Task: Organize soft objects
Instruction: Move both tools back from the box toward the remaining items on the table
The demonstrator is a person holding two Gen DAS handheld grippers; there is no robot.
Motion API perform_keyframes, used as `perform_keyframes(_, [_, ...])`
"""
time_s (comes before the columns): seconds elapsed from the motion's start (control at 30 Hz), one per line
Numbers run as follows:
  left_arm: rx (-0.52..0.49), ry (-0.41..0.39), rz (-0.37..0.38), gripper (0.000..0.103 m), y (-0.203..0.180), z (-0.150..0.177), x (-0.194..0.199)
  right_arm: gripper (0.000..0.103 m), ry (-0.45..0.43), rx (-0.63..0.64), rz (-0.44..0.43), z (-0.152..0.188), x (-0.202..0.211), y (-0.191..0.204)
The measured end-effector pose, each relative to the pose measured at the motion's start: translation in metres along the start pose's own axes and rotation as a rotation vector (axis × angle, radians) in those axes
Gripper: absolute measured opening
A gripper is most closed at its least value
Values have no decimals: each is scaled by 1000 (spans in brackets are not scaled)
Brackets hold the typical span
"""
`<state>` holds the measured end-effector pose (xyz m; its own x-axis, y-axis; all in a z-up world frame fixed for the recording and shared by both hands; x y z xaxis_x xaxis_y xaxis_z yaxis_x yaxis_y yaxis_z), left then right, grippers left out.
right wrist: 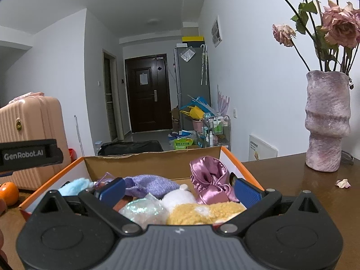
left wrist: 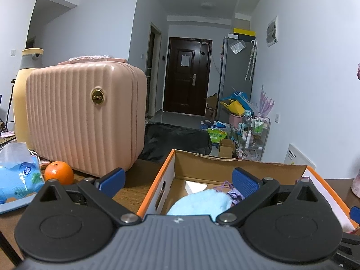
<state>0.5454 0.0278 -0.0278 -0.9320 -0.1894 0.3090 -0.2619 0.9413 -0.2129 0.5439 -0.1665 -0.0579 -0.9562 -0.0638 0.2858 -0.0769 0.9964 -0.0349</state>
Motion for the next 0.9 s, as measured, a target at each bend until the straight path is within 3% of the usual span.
perform_keyframes(0.9, [-38,33,24,103,6,30,70,103,-3,58,-4,26,79,-21])
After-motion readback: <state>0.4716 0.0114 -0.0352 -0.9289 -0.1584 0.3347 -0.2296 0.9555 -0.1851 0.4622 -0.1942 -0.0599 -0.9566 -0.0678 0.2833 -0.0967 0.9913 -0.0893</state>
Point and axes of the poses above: each gripper's, at about its wrist camera, not at the fingertips, and x roughly against the way its jaws point, y to its left, z to its underside, the point moved 8 cm from there along -x, roughly the way its jaws point, and after that the axes turned 8 degrees about x, right-handed, at the moved point
